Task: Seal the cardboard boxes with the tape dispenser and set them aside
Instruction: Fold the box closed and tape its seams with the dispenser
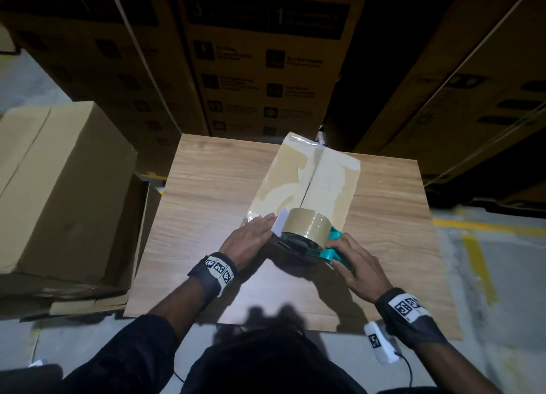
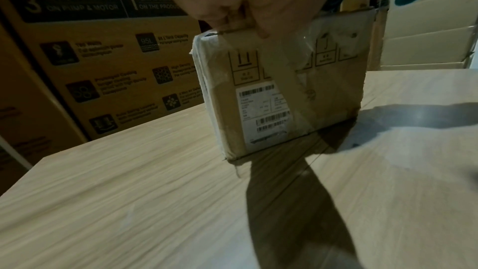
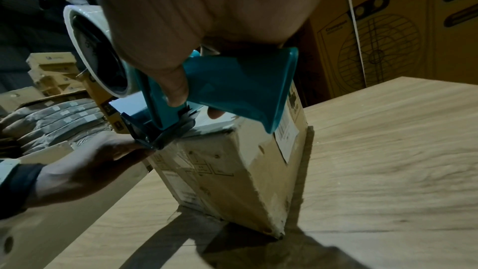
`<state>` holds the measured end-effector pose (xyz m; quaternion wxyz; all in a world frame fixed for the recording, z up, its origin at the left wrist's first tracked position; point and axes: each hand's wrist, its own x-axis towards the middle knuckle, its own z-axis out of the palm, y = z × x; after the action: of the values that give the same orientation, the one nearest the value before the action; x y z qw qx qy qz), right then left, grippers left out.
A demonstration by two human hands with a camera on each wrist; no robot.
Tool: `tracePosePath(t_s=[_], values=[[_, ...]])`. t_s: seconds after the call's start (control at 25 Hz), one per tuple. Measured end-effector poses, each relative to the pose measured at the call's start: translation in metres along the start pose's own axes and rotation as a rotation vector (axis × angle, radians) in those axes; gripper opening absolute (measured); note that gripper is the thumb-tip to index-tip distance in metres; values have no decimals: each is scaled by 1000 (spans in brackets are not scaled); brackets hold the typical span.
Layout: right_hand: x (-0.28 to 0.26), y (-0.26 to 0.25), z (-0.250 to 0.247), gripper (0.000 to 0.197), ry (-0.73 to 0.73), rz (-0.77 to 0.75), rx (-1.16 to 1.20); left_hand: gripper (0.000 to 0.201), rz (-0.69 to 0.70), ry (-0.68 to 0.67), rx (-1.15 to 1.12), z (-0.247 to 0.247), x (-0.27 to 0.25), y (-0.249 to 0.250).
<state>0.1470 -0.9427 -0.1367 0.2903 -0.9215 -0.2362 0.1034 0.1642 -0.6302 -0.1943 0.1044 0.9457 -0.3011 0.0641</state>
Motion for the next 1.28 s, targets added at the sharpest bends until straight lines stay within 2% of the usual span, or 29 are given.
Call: tracePosePath(t_s=[0.08, 0.36, 0.56, 0.68, 0.76, 0.84, 0.96, 1.16, 1.28], values=[[1, -4, -5, 48, -19, -2, -17, 40, 36, 34, -7, 2, -1, -3], [-41, 13, -37, 46, -12, 91, -38, 68, -29, -27, -170, 4, -4, -6], [-59, 27, -47, 46, -24, 131, -36, 67, -50, -35, -226, 3, -3, -4], [-54, 31, -41, 49, -34, 127, -64, 78, -53, -29, -249, 3, -6, -2], [-53, 34, -38, 49, -44, 127, -59, 72, -77, -43, -270, 3, -7, 1], [-53, 35, -37, 49, -49, 130, -67, 61, -80, -66, -233, 4, -5, 2], [-51, 35, -40, 50, -57, 121, -72, 59, -12, -66, -76, 10, -4, 8], [-51, 33, -41, 49, -71, 126, -66, 55, 75, -52, -124, 27, 13, 40], [-51, 32, -40, 49, -67, 132, -57, 71, 58, -87, -91, 36, 19, 48]])
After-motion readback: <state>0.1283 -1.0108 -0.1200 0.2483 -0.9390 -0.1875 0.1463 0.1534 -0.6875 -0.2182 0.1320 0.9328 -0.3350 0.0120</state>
